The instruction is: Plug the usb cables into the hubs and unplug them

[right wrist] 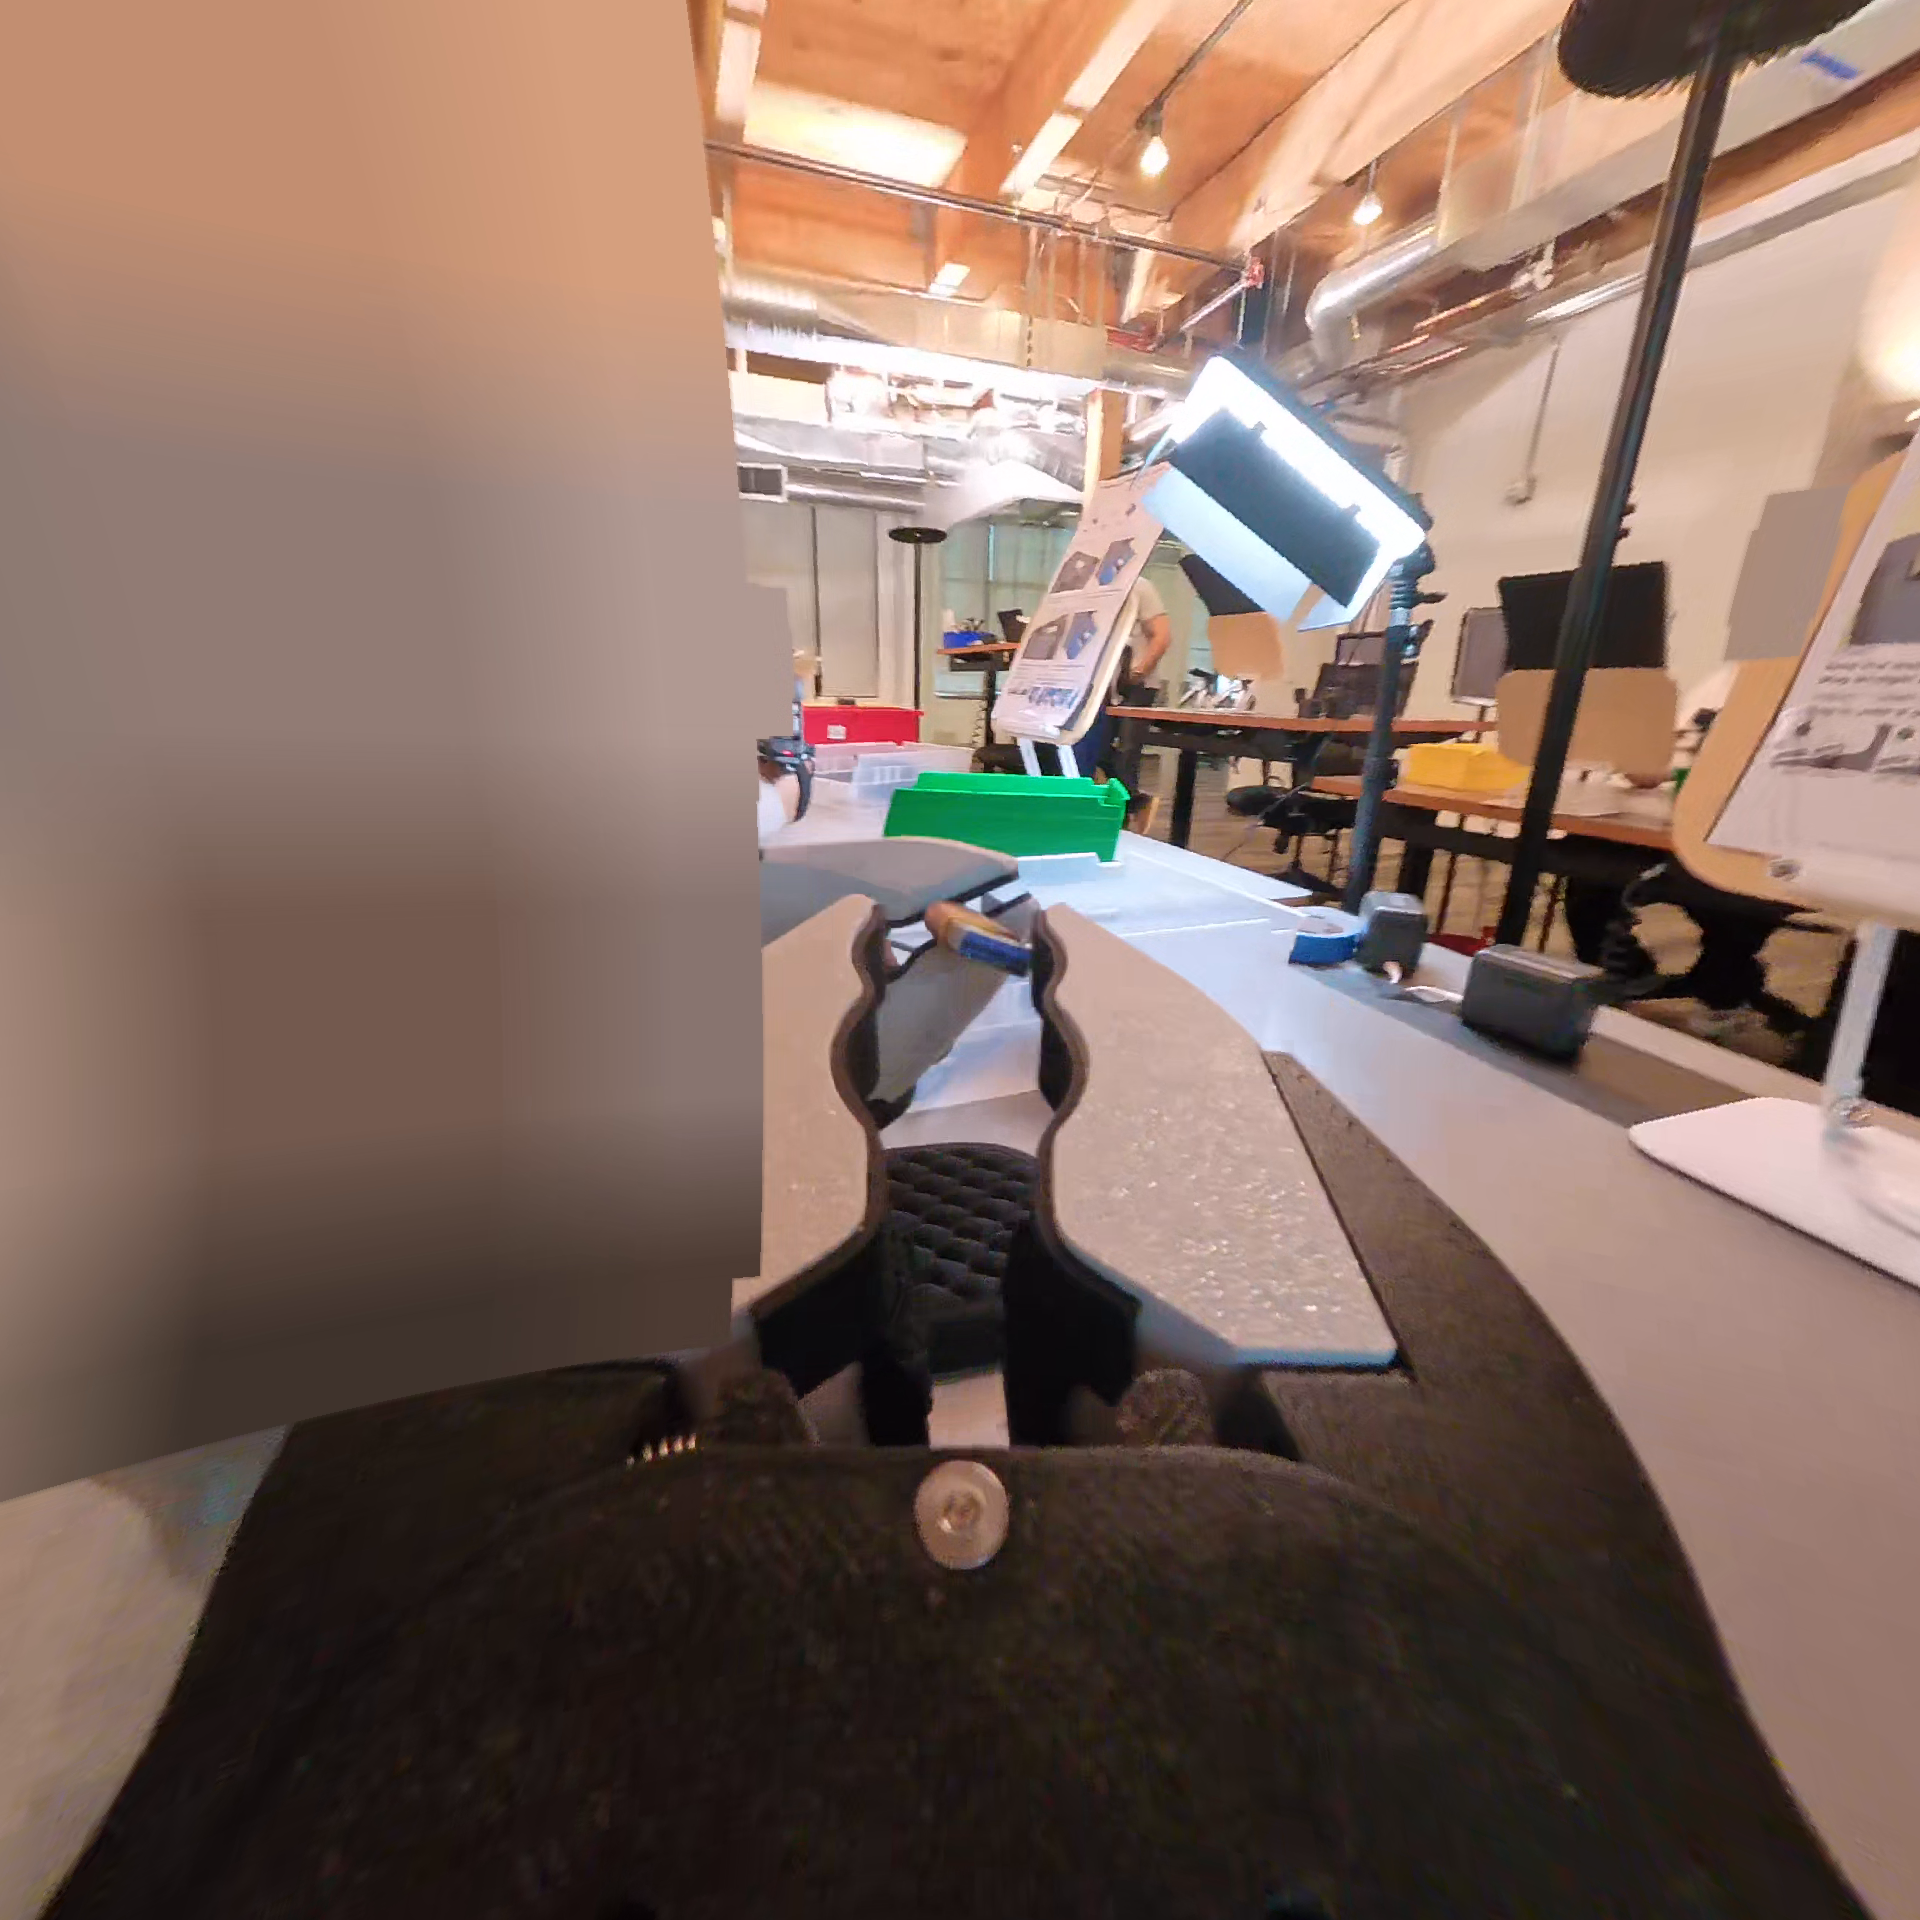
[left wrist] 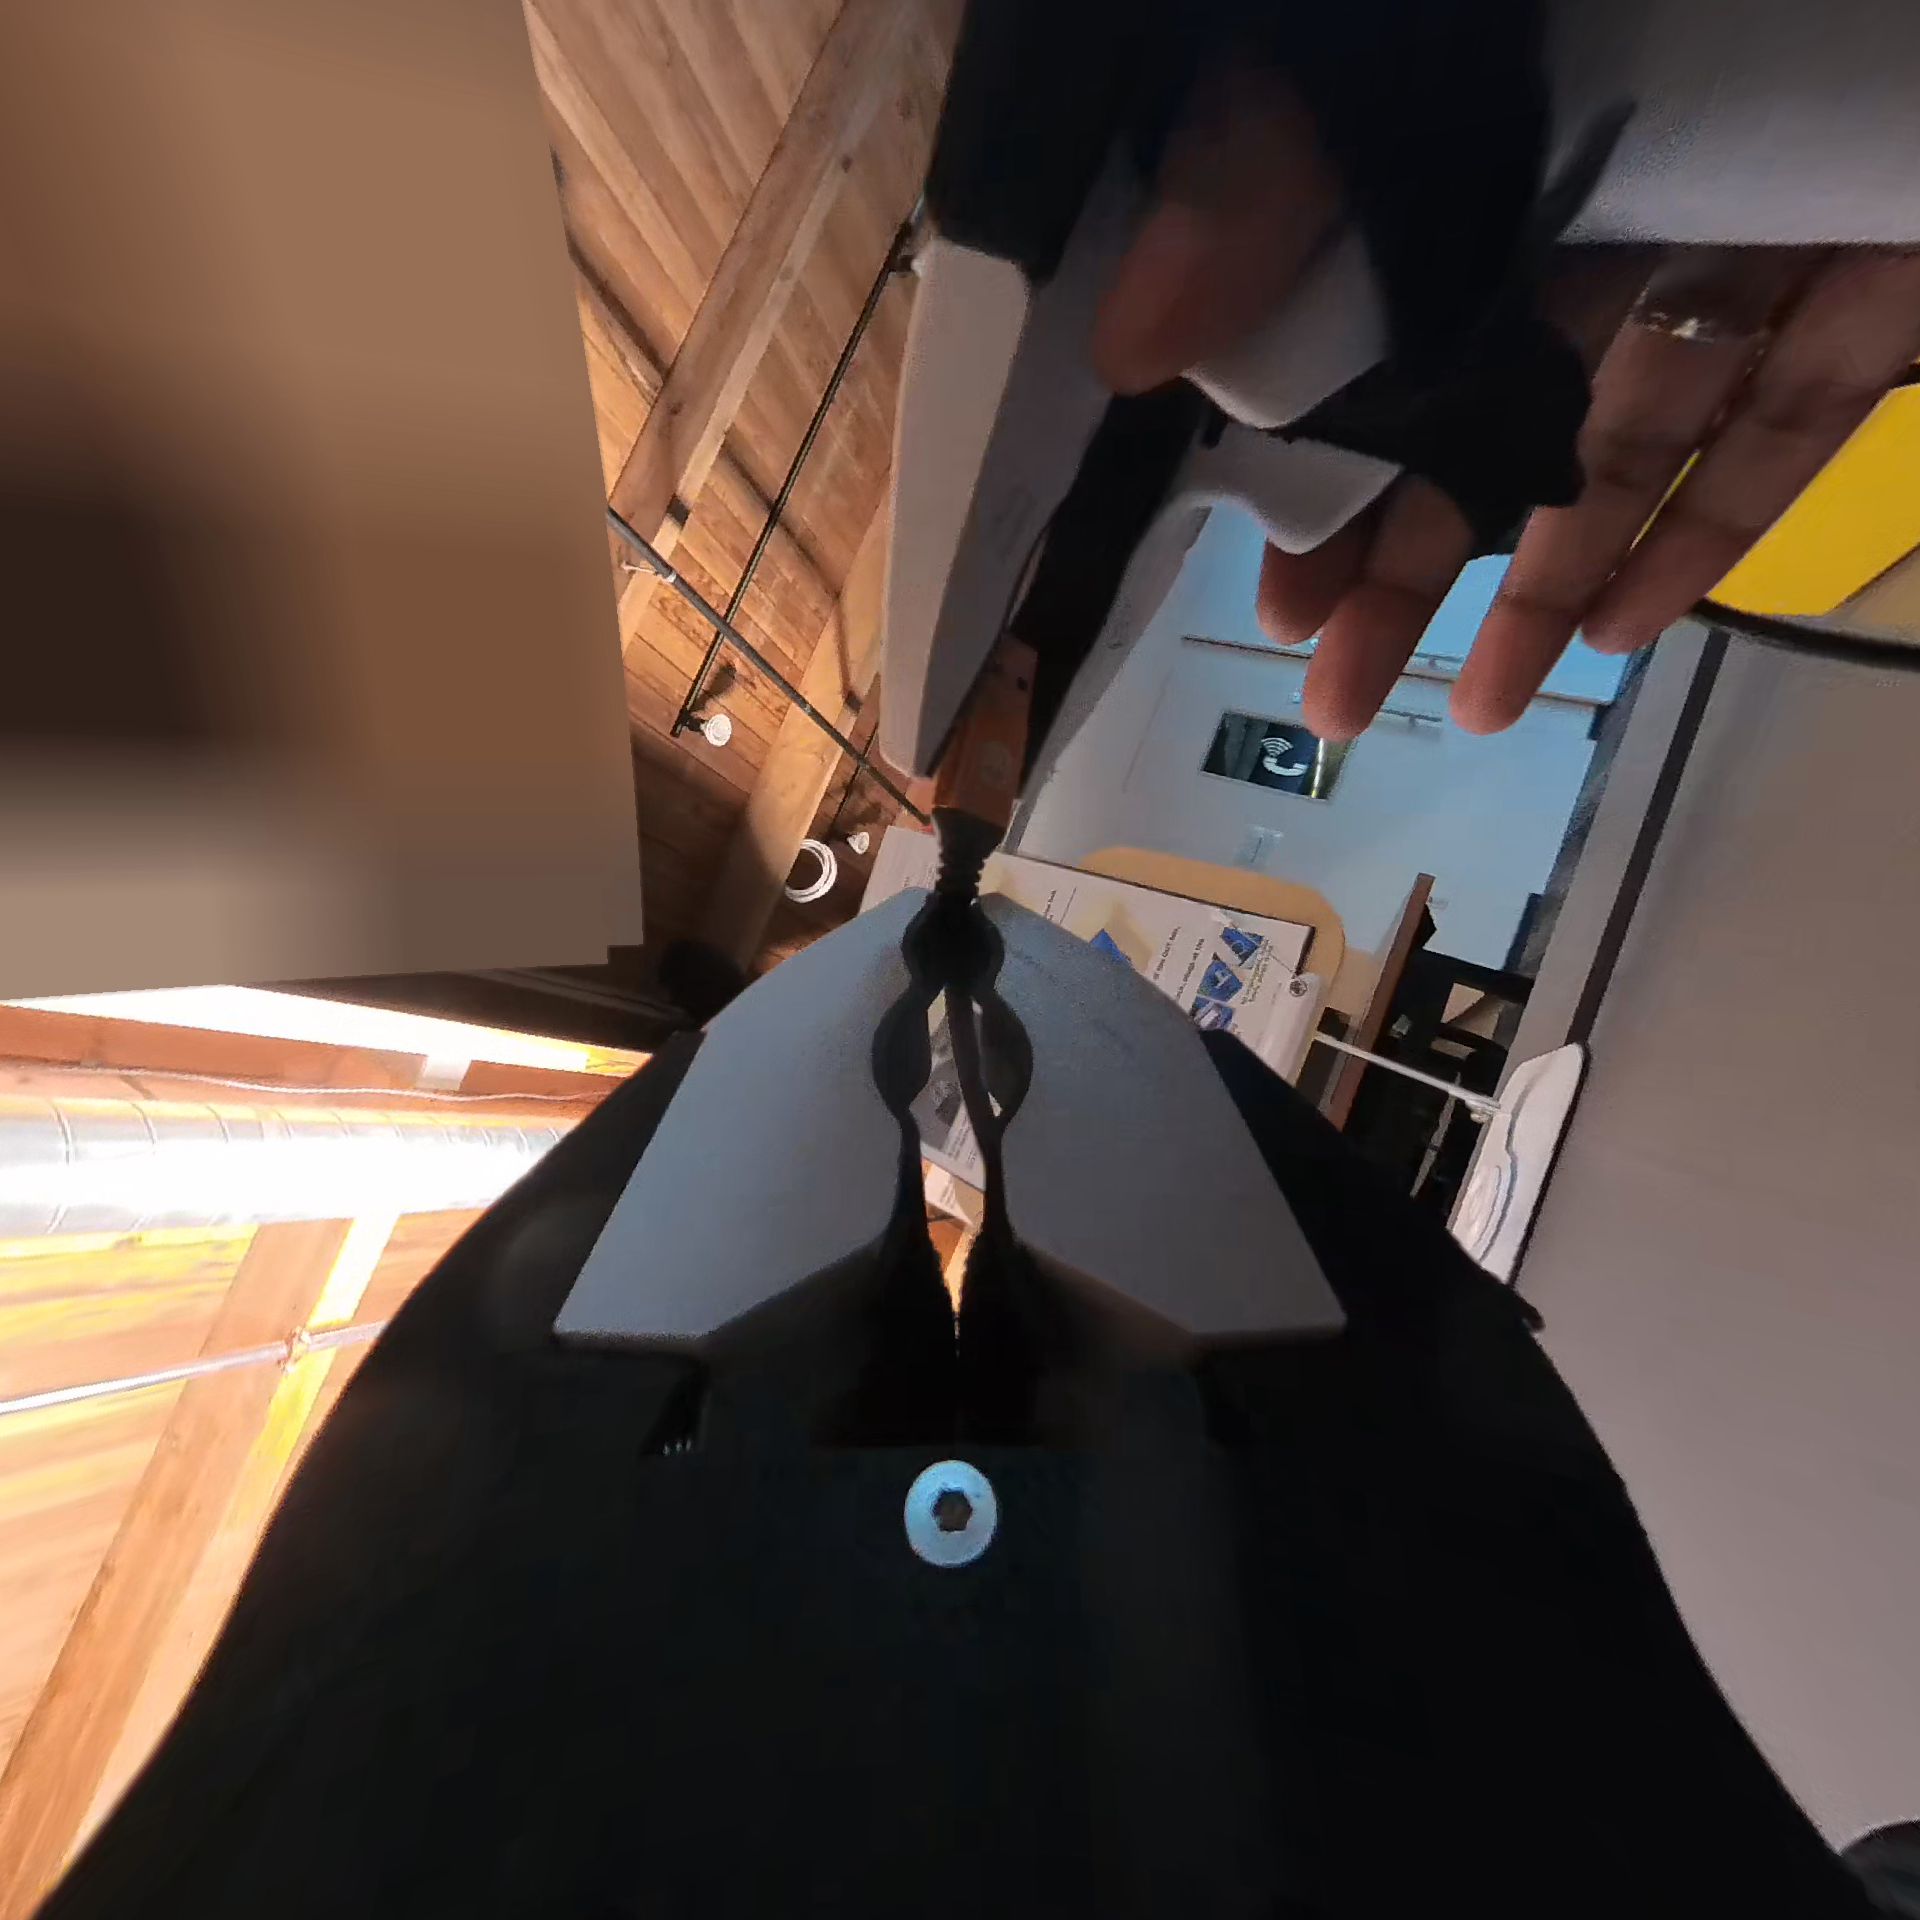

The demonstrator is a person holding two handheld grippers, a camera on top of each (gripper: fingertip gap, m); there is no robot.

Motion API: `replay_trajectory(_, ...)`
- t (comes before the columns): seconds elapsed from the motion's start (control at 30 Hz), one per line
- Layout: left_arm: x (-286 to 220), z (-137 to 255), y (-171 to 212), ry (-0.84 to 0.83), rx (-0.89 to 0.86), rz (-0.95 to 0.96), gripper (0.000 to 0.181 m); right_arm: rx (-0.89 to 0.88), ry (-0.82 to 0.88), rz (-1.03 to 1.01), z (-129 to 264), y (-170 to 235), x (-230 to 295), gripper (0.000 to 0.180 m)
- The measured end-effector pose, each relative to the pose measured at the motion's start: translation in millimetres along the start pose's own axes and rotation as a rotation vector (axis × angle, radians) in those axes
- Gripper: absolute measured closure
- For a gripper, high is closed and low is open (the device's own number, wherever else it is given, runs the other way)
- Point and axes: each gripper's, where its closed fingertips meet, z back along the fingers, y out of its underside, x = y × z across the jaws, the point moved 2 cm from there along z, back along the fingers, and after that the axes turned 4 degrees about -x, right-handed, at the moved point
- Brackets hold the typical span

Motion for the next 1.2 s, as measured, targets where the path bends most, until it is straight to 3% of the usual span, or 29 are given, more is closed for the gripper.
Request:
replay_trajectory(0.07,-1.4,-0.1,0.7,0.002,-0.001,0.001,0.177,0.018,-0.011,-0.022,1.9,3.0,-2.0,0.165)
replay_trajectory(0.2,-13.1,-2.3,-0.1,0.101,-0.020,0.109,0.176,0.036,-0.002,0.043,7.2,6.4,-6.4,0.165)
replay_trajectory(0.27,-18.6,-3.7,-1.6,0.242,-0.040,0.417,0.166,0.027,-0.038,0.155,13.1,4.6,-3.7,0.165)
replay_trajectory(0.37,-26.3,12.9,-21.4,0.674,-0.146,1.038,0.133,0.061,-0.142,0.363,23.9,7.0,7.1,0.164)
replay_trajectory(0.43,-12.8,30.2,-39.6,0.859,-0.333,1.357,0.135,0.048,-0.211,0.445,29.3,6.3,16.2,0.165)
replay_trajectory(0.47,-5.3,31.3,-40.8,0.847,-0.393,1.433,0.143,0.023,-0.252,0.448,31.2,4.3,21.4,0.165)
replay_trajectory(0.57,4.5,23.8,-34.0,0.691,-0.438,1.471,0.157,-0.019,-0.310,0.439,34.2,2.6,26.9,0.165)
replay_trajectory(0.7,-5.2,31.5,-43.4,0.809,-0.459,1.448,0.158,-0.043,-0.367,0.412,35.3,6.0,30.9,0.165)
replay_trajectory(0.97,-16.0,36.3,-55.4,0.885,-0.450,1.345,0.158,-0.032,-0.419,0.409,33.3,13.2,37.0,0.165)
replay_trajectory(1.2,-13.5,38.5,-59.9,0.927,-0.494,1.430,0.164,-0.042,-0.444,0.417,33.8,13.2,41.1,0.165)
